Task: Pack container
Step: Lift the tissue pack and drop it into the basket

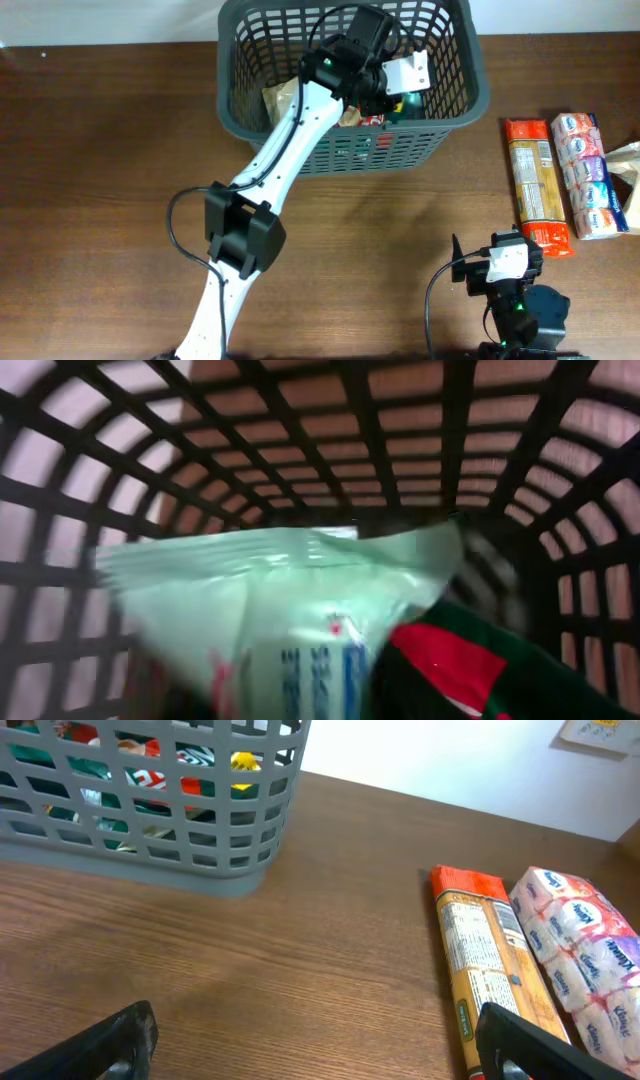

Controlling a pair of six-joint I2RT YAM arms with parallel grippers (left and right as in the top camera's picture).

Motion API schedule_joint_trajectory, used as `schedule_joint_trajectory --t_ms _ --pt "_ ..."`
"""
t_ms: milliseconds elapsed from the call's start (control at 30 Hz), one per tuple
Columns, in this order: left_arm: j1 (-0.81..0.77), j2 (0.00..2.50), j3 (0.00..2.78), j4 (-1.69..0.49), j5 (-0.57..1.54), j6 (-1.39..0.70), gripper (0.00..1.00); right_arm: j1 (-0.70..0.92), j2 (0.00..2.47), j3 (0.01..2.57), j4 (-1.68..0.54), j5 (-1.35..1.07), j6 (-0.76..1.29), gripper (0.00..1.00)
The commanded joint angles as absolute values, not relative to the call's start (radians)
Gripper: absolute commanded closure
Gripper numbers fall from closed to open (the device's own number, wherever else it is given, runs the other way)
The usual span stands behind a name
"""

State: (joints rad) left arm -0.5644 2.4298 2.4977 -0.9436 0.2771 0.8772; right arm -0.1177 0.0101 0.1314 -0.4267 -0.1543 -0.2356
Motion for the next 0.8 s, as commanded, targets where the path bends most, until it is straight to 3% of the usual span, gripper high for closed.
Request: schedule_joint_trajectory --t_ms 0,133,467,600,767 --pt "-0.558 2.457 2.503 -0.931 0.292 0.884 0.36 -0.112 0.004 0.125 -0.429 -0.146 -0.227 0.01" --pt "-0.558 2.456 2.506 -0.926 0.292 0.870 0.41 -0.112 0.004 0.125 -0.429 -0.146 -0.227 0.01" --pt "-0.508 2.315 2.721 -0.973 0.288 0.501 0.42 -0.112 0.004 0.125 -0.429 -0.146 -0.227 0.01" --pt "-0.468 2.187 2.788 -1.098 0.196 0.407 0.49 -0.112 0.004 0.125 -0.429 -0.146 -0.227 0.01" --pt "-0.395 1.989 2.796 -1.377 0.022 0.289 0.49 -0.112 0.004 0.125 -0.429 -0.146 -0.227 0.01"
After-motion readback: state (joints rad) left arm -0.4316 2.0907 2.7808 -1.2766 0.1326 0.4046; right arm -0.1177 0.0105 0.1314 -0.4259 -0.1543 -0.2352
